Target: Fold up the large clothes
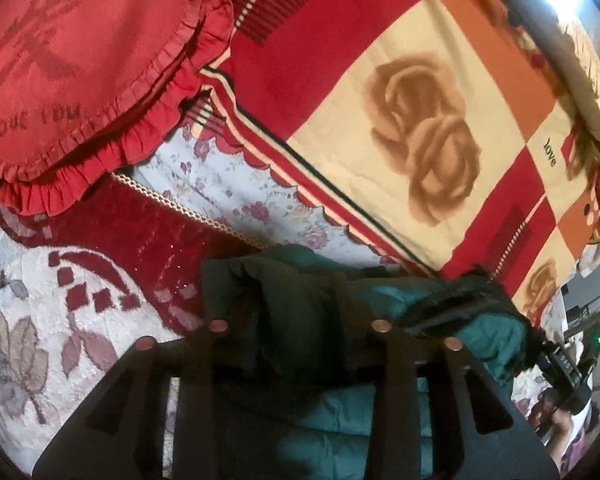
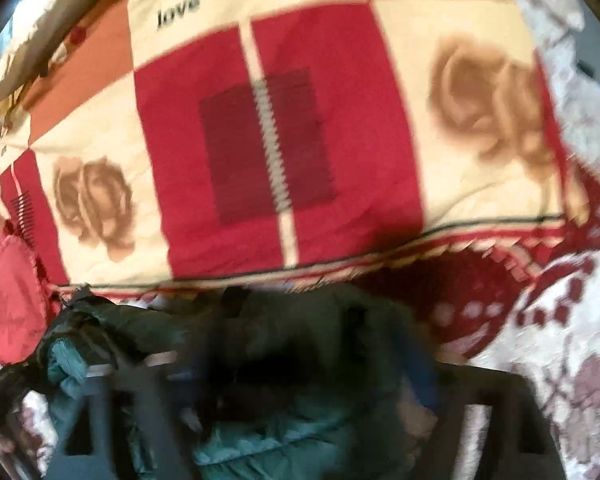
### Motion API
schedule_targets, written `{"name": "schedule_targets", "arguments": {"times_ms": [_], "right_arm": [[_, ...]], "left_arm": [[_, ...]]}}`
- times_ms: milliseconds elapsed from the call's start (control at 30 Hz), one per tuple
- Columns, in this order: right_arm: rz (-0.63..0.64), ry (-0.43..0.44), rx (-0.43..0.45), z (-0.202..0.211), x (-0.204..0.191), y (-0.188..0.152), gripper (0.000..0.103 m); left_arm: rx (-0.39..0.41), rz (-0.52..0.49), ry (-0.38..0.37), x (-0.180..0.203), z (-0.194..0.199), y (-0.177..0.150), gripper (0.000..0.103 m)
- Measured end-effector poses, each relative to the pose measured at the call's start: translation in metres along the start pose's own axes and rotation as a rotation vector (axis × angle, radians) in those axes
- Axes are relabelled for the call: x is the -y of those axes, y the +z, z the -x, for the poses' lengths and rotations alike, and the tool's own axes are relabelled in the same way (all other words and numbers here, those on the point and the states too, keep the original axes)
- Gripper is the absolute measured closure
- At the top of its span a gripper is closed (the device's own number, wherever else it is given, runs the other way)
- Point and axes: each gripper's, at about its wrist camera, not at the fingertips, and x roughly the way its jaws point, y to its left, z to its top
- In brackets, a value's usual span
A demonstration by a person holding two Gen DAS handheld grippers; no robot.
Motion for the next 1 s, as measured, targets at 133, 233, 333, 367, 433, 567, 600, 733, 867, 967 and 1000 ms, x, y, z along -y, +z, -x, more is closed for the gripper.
{"name": "schedule_targets", "arguments": {"times_ms": [133,233,333,367,433,567,600,733,867,967,1000], "right_arm": [[-0.014,0.025,0.023,0.016,0.0,0.0,0.017],[0.064,0.065,0.01,0.019,-0.02,-0.01,0.017],[0.172,0.139,-0.016,0.016,-0.055,-0.025,0.02],[0.211,0.153,-0.027,0.012,-0.068,-0.03,0.021],[0.266,0.164,-0.037,0.004,-0.09,-0.037,0.023],[0.342,0.14,-0.057,-0.027,-0.125,-0.043,0.023],[0.351,0.129,-0.061,-0.034,-0.129,-0.043,0.023],[0.405,0.017,-0.073,-0.07,-0.14,-0.038,0.023],[0.321,-0.063,-0.204,-0.115,-0.117,-0.041,0.023],[0.279,-0.044,-0.189,-0.122,-0.105,-0.046,0.023],[0.284,-0.047,-0.185,-0.123,-0.105,-0.047,0.023]], "left_arm": [[0.095,0.046,-0.001,-0.007,0.02,0.002,0.03],[0.101,0.049,-0.015,-0.006,0.027,0.002,0.03],[0.106,-0.007,0.009,0.008,0.03,-0.008,0.03],[0.109,-0.026,0.014,0.013,0.029,-0.013,0.03],[0.104,-0.069,0.033,0.023,0.023,-0.024,0.03],[0.039,-0.154,0.127,0.042,-0.012,-0.04,0.03],[0.034,-0.163,0.151,0.042,-0.019,-0.041,0.03],[-0.009,-0.192,0.239,0.038,-0.052,-0.041,0.03],[-0.011,-0.152,0.223,0.019,-0.069,-0.038,0.025],[0.003,-0.163,0.215,0.014,-0.075,-0.041,0.023],[0.004,-0.173,0.221,0.015,-0.076,-0.042,0.023]]}}
